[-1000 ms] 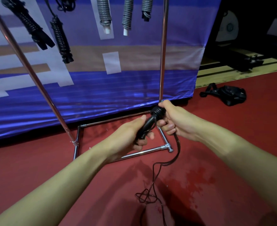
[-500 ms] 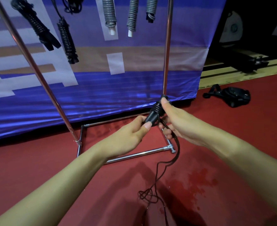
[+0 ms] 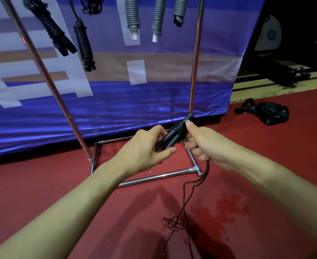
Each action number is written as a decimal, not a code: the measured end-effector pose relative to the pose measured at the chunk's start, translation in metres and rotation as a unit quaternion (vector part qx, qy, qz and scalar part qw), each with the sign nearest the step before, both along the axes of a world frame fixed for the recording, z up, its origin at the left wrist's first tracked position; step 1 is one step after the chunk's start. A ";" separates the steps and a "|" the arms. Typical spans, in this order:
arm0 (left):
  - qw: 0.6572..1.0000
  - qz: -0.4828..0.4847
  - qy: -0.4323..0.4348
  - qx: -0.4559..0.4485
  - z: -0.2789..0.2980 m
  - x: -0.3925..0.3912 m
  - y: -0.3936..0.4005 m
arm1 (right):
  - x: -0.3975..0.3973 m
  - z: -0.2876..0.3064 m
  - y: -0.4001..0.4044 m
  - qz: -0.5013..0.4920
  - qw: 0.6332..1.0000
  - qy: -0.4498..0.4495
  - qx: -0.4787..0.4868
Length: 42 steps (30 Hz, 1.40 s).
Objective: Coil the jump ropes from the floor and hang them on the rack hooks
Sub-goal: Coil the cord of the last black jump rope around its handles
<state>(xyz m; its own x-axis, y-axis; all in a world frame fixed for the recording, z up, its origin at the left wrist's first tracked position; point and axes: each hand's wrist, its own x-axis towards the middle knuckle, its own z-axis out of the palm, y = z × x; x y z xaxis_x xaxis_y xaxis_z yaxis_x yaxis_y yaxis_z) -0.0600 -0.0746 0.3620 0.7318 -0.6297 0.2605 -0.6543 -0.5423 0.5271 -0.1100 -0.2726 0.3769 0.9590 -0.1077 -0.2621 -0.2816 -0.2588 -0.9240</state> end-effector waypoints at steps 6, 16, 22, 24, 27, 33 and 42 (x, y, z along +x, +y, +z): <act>0.995 0.033 -0.091 -0.014 0.000 0.001 -0.004 | 0.001 0.006 0.006 -0.042 0.999 -0.012 -0.011; 0.996 0.027 -0.086 -0.016 0.004 -0.003 -0.005 | 0.000 0.018 0.000 -0.007 0.999 0.026 0.032; 0.982 -0.008 0.180 -0.056 0.012 -0.008 -0.009 | -0.001 0.016 -0.008 0.055 0.993 0.009 0.105; 0.998 -0.018 0.066 -0.013 0.010 -0.006 -0.009 | 0.000 0.016 -0.006 0.053 0.992 0.012 0.115; 0.996 -0.017 -0.083 0.036 0.002 -0.003 -0.010 | -0.001 0.014 0.000 0.027 0.992 0.031 0.115; 0.971 0.014 -0.196 0.133 -0.008 0.004 -0.012 | -0.001 0.019 -0.002 0.007 0.986 0.118 0.121; 0.993 -0.063 0.093 0.023 0.010 -0.014 -0.016 | 0.005 0.011 -0.022 0.087 0.993 0.032 0.078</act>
<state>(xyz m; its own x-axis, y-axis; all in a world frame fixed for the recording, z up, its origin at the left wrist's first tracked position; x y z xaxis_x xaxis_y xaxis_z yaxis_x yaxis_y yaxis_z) -0.0741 -0.0905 0.3719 0.6786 -0.7281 0.0964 -0.6120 -0.4880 0.6224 -0.1053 -0.2943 0.3880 0.9401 0.1051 -0.3244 -0.3055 -0.1634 -0.9381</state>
